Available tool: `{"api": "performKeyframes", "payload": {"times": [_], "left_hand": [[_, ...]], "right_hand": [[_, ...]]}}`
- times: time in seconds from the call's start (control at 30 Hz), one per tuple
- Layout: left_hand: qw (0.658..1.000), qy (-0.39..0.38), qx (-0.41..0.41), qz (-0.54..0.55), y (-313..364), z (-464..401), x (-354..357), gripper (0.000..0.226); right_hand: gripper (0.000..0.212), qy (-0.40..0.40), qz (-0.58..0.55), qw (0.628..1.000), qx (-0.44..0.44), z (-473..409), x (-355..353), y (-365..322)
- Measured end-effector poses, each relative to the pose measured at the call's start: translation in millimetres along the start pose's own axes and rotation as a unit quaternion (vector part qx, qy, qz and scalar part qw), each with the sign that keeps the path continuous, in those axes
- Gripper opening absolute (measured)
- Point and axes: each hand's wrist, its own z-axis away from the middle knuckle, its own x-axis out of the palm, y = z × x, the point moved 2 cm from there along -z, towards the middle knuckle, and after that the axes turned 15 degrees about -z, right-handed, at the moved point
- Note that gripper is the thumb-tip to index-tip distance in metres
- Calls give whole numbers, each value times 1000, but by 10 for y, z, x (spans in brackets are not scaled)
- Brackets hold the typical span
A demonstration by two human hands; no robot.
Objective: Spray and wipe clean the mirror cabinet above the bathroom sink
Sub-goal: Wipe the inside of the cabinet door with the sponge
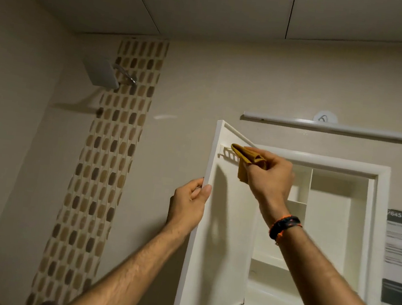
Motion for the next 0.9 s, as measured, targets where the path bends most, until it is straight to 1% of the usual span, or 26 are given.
{"api": "performKeyframes", "payload": {"times": [0.1, 0.17, 0.2, 0.23, 0.3, 0.37, 0.4, 0.43, 0.47, 0.53, 0.6, 0.77, 0.83, 0.9], "left_hand": [[1000, 4, 13, 9, -65, -45, 1, 18], [1000, 2, 14, 17, -94, -51, 10, 19], [1000, -3, 18, 22, -123, -77, 2, 20], [999, -7, 23, 21, -146, -90, 9, 22], [999, -15, 28, 15, -181, -129, 3, 27], [999, -19, 34, 12, -220, -149, -7, 29], [999, -19, 37, 9, -228, -159, -10, 29], [999, -18, 38, 9, -247, -166, -6, 29], [999, -18, 40, 10, -250, -168, -7, 29], [999, -21, 46, 17, -259, -174, -11, 28], [998, -32, 50, 28, -270, -184, -14, 28], [994, -54, 42, 84, -309, -133, -43, 26], [989, -73, 40, 124, -359, -72, -74, 27], [980, -100, 44, 166, -430, 8, -125, 36]], "right_hand": [[48, -28, 113, 985, -126, -73, 239, -214], [45, -47, 167, 960, -220, -100, 374, -315], [41, -59, 207, 938, -270, -119, 457, -346], [37, -73, 250, 913, -314, -134, 512, -375], [36, -115, 348, 854, -369, -177, 621, -410], [36, -169, 467, 776, -389, -191, 690, -383], [35, -184, 512, 743, -391, -190, 714, -360], [34, -193, 541, 722, -386, -182, 726, -321], [37, -198, 559, 710, -379, -180, 721, -282], [54, -207, 592, 691, -359, -176, 716, -226], [63, -214, 612, 680, -343, -164, 725, -207], [61, -227, 628, 657, -350, 39, 722, -124], [63, -246, 622, 657, -346, 198, 643, -10], [61, -261, 609, 664, -346, 402, 557, 121]]}}
